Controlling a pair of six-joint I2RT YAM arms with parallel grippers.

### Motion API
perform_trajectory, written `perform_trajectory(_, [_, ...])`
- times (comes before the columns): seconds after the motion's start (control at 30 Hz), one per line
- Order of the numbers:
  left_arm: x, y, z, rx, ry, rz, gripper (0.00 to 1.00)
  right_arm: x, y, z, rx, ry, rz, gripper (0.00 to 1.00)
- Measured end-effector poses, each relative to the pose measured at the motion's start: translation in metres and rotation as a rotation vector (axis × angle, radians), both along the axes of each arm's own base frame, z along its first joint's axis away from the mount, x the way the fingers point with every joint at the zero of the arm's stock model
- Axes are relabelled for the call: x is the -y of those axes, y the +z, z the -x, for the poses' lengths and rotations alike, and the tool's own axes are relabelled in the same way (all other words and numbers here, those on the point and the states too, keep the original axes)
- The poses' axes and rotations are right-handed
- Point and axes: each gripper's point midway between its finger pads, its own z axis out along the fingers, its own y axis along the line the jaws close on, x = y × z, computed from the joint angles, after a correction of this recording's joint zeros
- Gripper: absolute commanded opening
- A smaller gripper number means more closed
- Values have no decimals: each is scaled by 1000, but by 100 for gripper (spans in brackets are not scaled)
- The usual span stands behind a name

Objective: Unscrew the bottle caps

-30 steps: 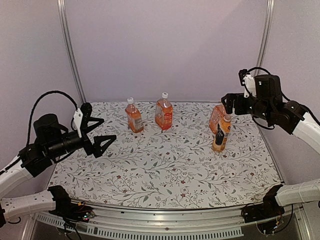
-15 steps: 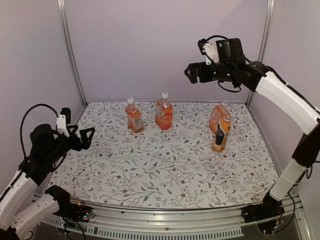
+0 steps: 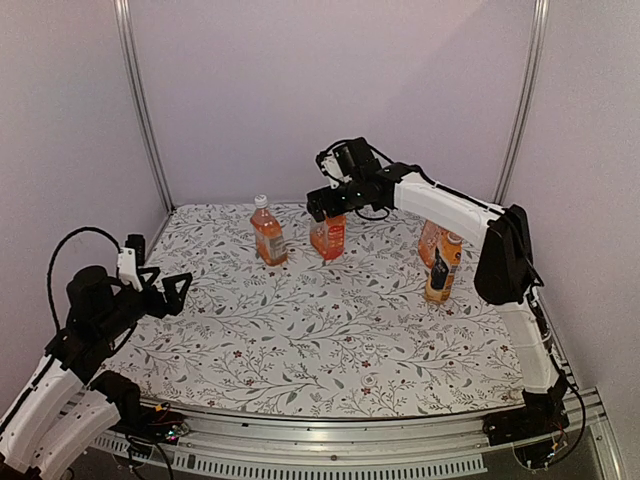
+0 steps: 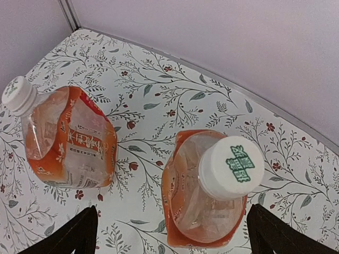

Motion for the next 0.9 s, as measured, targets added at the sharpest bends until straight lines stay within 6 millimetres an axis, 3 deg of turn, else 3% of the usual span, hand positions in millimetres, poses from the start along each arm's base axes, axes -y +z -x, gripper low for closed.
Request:
perform_trajectory(0.13, [3, 7, 1, 26, -20, 16, 100, 1, -43, -11, -22, -33, 72, 94])
perform_trajectory(0.27, [7, 10, 2, 37, -40, 31, 100, 3, -63, -15, -30, -49, 104, 81])
perform_trajectory(0.57, [10, 10, 2, 40, -55, 46, 99, -2, -70, -19, -23, -53, 76, 47])
perform_trajectory(0.73, [12, 11, 3, 40, -72, 52, 100, -3, -73, -20, -14, -50, 53, 37])
perform_trajectory(0.9, [21, 12, 7, 45, -125, 65, 99, 7, -70, -1, -39, -15, 73, 33])
